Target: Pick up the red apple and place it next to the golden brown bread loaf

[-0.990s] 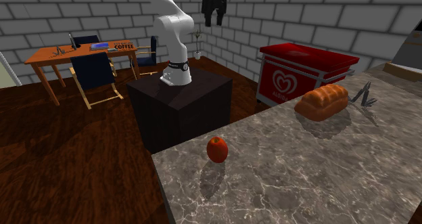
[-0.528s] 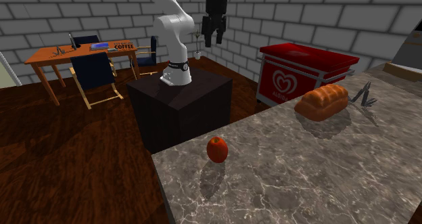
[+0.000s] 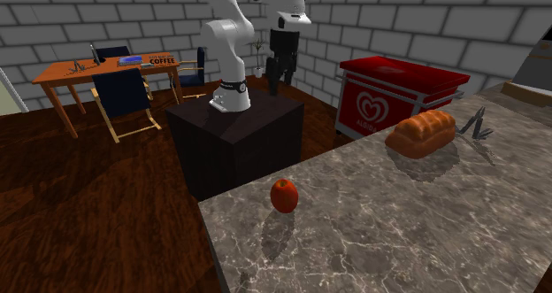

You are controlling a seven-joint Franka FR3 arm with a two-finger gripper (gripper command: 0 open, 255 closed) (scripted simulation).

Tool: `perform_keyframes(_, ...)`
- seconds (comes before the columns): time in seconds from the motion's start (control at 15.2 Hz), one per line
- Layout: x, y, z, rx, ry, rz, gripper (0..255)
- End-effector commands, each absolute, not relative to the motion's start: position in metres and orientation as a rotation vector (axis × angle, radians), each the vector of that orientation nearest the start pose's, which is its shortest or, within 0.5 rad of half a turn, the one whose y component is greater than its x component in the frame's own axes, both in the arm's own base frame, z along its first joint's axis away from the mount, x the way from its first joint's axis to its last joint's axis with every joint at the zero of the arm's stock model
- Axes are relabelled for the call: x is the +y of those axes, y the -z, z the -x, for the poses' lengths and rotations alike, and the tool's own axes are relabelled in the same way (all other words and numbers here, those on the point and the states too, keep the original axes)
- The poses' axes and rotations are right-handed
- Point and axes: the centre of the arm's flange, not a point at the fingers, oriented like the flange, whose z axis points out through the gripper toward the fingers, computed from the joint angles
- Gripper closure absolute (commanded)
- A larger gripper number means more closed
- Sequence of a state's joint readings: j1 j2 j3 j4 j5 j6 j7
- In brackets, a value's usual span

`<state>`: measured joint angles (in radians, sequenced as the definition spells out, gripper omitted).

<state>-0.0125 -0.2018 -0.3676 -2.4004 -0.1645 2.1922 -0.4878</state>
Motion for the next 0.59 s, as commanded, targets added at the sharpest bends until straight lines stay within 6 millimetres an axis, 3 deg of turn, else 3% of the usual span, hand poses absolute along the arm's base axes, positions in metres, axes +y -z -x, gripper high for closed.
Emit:
perform_keyframes(0.0, -0.192, -0.366, -0.442, -0.356, -0.062, 3.172, 0)
perform_keyframes(0.53, -0.246, -0.291, -0.493, -0.421, -0.057, 3.166, 0)
